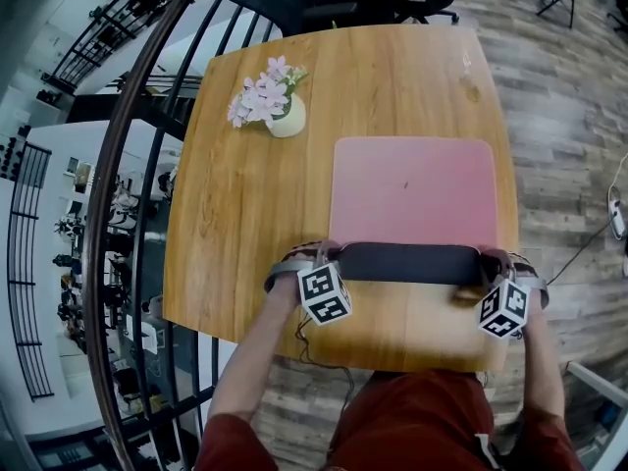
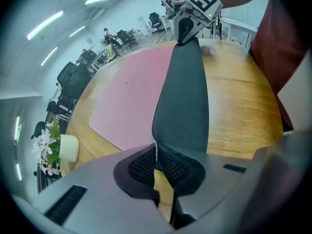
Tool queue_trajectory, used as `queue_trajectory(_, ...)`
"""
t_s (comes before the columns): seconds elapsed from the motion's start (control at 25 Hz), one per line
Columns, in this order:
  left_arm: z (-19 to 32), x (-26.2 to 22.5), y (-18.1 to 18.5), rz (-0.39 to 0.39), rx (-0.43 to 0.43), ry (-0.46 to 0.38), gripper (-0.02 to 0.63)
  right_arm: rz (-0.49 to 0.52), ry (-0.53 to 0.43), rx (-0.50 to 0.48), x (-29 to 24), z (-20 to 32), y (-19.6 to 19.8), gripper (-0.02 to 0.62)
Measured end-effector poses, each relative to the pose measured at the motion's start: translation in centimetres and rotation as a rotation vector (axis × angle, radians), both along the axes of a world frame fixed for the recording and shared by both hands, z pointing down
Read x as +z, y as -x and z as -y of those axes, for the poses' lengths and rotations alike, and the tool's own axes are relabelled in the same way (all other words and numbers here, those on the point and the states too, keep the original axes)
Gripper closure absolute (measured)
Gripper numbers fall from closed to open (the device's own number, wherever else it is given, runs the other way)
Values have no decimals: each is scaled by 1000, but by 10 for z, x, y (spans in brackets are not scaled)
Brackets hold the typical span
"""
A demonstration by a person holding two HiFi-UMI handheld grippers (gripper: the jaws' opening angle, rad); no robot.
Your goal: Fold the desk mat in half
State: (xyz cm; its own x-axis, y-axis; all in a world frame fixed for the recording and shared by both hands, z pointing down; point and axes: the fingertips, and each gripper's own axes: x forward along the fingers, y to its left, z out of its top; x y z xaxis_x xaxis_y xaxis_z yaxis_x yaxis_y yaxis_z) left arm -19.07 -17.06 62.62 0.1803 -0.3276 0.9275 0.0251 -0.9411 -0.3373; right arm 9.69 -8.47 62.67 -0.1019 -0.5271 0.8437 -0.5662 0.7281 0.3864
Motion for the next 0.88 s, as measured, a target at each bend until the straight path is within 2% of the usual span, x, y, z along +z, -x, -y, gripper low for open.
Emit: queue_trajectory(0.88,83,4,-24,-17,3,-92,574,-42,-63,41,6,79,-27,572)
